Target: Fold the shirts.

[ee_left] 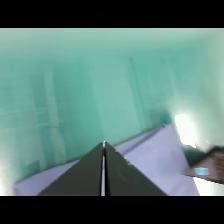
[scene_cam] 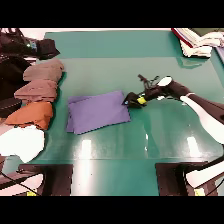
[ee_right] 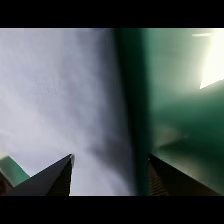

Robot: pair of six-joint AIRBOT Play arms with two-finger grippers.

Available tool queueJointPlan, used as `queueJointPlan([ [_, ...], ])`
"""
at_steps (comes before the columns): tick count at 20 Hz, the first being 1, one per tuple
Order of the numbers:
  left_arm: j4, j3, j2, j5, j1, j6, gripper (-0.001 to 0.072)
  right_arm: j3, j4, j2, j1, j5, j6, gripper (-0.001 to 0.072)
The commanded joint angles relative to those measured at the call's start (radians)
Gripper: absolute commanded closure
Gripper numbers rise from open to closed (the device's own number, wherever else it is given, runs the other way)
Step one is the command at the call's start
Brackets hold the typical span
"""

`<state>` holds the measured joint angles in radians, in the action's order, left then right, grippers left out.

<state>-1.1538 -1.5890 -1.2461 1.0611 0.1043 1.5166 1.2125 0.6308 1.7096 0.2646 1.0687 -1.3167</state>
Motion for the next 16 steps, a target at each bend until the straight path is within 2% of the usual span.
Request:
queueJointPlan([
  [1,0.008,0.004,-0.012,-0.005,0.040,-0.006,0.0685,0.126,-0.079,0.135,0.100,0.000,0.002,0.0271],
  [2,0.015,0.004,-0.012,-0.005,0.042,-0.005,0.0685,0.162,-0.091,0.157,0.122,-0.016,0.002,0.0343],
  [3,0.018,0.004,-0.012,-0.003,0.042,-0.005,0.0685,0.190,-0.084,0.167,0.140,-0.032,0.002,0.0467],
  [4,0.018,0.004,-0.012,-0.002,0.042,-0.002,0.0685,0.211,-0.078,0.167,0.152,-0.052,0.005,0.0663],
  [5,0.022,0.004,-0.013,-0.002,0.042,0.003,0.0686,0.227,-0.079,0.161,0.151,-0.062,0.023,0.0696],
  [8,0.039,0.004,-0.013,-0.002,0.042,0.002,0.0686,0.233,-0.031,0.081,0.079,-0.080,0.026,0.0697],
  [16,0.040,0.004,-0.013,-0.002,0.042,0.002,0.0686,0.232,0.404,-0.240,-0.434,0.081,-0.109,0.0697],
])
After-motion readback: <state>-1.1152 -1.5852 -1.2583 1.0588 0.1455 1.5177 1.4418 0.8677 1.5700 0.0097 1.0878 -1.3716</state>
